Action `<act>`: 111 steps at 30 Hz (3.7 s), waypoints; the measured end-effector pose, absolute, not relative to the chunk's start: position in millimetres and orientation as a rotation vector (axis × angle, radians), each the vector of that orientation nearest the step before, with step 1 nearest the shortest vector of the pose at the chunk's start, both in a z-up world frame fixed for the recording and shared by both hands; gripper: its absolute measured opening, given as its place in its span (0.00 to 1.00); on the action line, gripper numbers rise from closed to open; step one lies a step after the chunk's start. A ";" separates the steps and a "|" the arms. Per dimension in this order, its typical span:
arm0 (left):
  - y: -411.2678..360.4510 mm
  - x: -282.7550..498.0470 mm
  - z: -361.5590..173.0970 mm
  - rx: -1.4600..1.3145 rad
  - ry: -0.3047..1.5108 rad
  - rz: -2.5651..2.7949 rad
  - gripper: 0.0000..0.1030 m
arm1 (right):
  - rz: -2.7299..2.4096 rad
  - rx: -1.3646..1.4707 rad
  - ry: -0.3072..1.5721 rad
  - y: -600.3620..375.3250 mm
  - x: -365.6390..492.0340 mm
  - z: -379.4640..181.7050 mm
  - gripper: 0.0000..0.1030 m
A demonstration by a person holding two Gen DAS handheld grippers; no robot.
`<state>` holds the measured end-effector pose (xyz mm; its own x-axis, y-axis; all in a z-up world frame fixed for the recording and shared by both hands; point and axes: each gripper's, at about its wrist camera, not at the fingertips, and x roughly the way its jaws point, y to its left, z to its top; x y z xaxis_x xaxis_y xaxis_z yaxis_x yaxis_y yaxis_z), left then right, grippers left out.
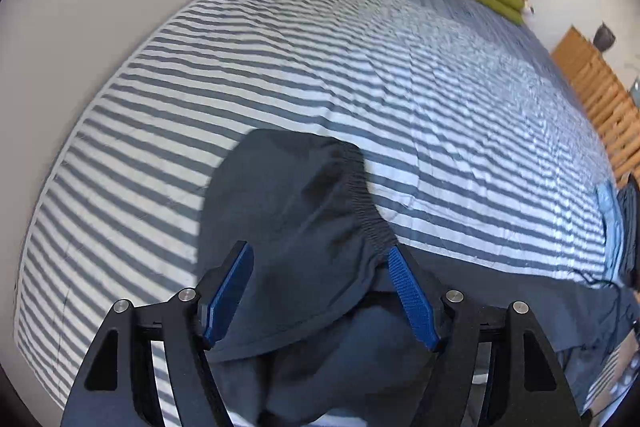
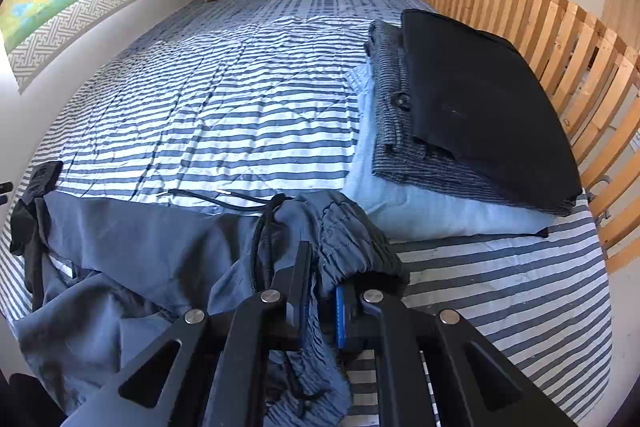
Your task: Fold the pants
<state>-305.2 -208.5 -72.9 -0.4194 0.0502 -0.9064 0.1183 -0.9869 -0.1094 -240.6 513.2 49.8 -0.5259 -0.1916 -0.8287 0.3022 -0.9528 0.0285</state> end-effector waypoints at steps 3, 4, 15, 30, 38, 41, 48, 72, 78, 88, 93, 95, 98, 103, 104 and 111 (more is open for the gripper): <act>-179.9 -330.5 -106.1 1.732 0.112 -2.522 0.70 | -2.511 1.336 0.217 497.3 -236.0 48.7 0.10; -177.7 -335.8 -115.3 1.733 0.077 -2.510 0.54 | -2.504 1.333 0.222 494.9 -234.4 48.8 0.11; -348.6 -254.1 -56.7 1.377 0.456 -2.394 0.06 | -2.526 1.331 0.292 503.5 -239.4 50.4 0.14; -361.7 -245.6 -43.0 1.422 0.449 -2.424 0.70 | -2.570 1.371 0.280 527.6 -246.0 69.5 0.19; -270.2 -301.0 -130.8 1.645 0.172 -2.304 0.48 | -2.549 1.230 0.283 505.0 -225.8 103.2 0.26; -265.6 -286.1 -118.0 1.626 0.177 -2.351 0.03 | -2.455 1.211 0.240 487.8 -217.5 104.7 0.26; -326.0 -206.9 -42.1 1.437 0.356 -2.420 0.03 | -2.272 1.215 0.311 426.2 -194.1 76.8 0.26; -357.2 -296.4 -68.9 1.565 0.647 -2.332 0.53 | -2.076 1.243 0.414 340.4 -234.4 26.4 0.26; -365.3 -325.9 -96.6 1.535 0.757 -2.231 0.53 | -1.897 1.176 0.472 280.8 -196.1 28.6 0.26; -369.3 -315.4 -84.6 1.468 0.723 -2.317 0.00 | -1.637 1.085 0.575 119.8 -148.6 3.4 0.26; -383.6 -295.9 -51.6 1.425 0.785 -2.377 0.00 | -1.627 1.082 0.652 70.3 -145.2 -21.1 0.18; -384.4 -295.8 -35.3 1.405 0.812 -2.404 0.00 | -1.655 1.111 0.635 65.0 -155.0 -23.9 0.02; -373.7 -298.5 4.7 1.348 0.820 -2.504 0.00 | -1.717 1.115 0.550 75.5 -171.9 -5.6 0.01; -358.3 -260.0 77.0 1.201 0.853 -2.703 0.00 | -1.814 0.987 0.490 112.1 -173.7 63.6 0.01; -357.3 -245.4 85.2 1.189 0.836 -2.721 0.00 | -1.825 0.957 0.472 120.9 -171.6 78.2 0.01; -364.7 -119.8 36.2 1.375 0.691 -2.574 0.01 | -1.661 0.921 0.462 162.8 -113.5 95.0 0.01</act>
